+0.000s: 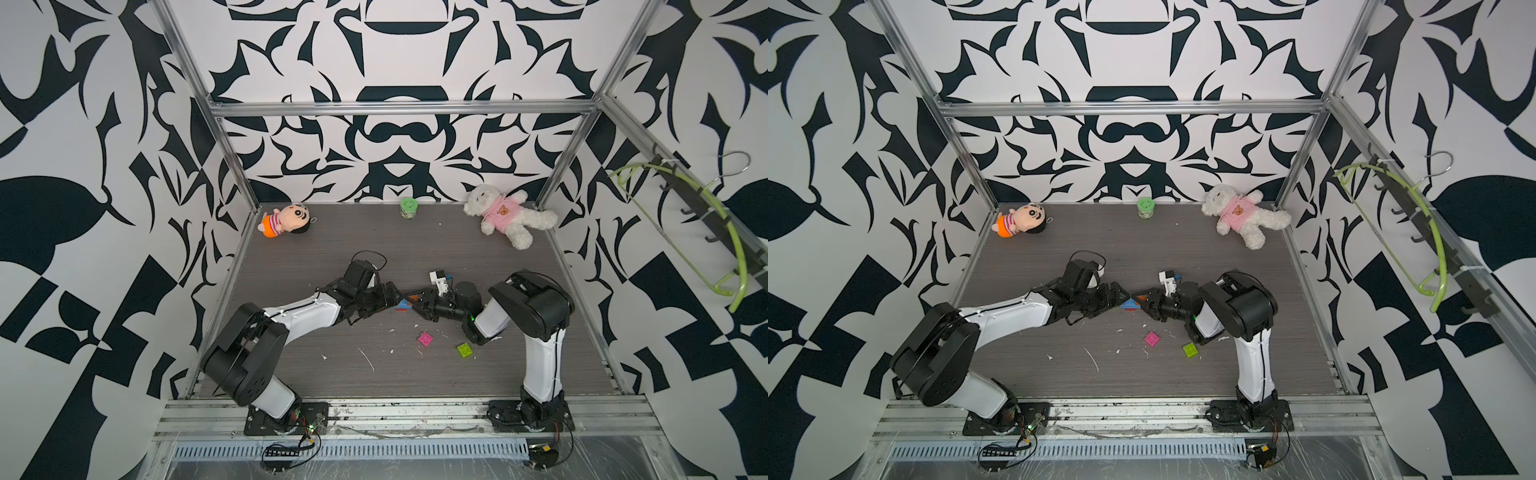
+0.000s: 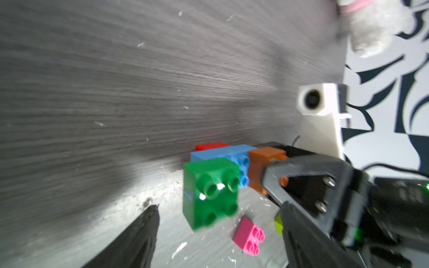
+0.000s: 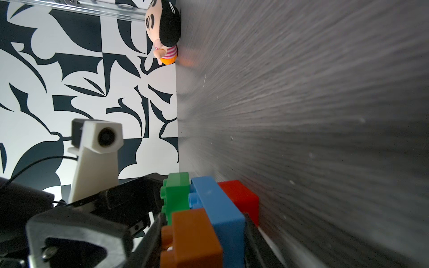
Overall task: Assemble the letter v with lego
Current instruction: Assemble the lego brick with the lego brick.
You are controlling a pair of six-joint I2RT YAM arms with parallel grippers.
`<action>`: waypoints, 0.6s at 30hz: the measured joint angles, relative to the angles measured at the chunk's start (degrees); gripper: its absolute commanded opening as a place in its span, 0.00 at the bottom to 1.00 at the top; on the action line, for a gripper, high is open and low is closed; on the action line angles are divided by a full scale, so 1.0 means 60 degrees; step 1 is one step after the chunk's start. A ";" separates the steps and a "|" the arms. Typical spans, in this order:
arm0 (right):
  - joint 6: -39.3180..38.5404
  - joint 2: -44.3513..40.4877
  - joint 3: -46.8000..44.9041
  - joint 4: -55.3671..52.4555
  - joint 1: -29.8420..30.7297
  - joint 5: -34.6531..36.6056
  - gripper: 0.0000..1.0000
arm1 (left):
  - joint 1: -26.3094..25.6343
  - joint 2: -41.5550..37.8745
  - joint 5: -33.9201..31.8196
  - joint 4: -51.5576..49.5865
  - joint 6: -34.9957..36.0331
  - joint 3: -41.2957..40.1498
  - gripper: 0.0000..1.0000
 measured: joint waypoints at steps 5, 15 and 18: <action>0.0011 0.0000 -0.0007 0.0022 0.0004 0.0011 0.25 | 0.0248 -0.0539 0.0000 0.0477 -0.0222 -0.0357 0.74; 0.0047 0.0055 -0.0087 0.0222 0.0000 0.0055 0.24 | 0.0616 0.0178 0.0233 0.1319 -0.0798 -0.0863 0.73; 0.0066 0.0058 -0.0095 0.0244 0.0000 0.0069 0.24 | 0.0616 0.0182 0.0270 0.1348 -0.0801 -0.0860 0.73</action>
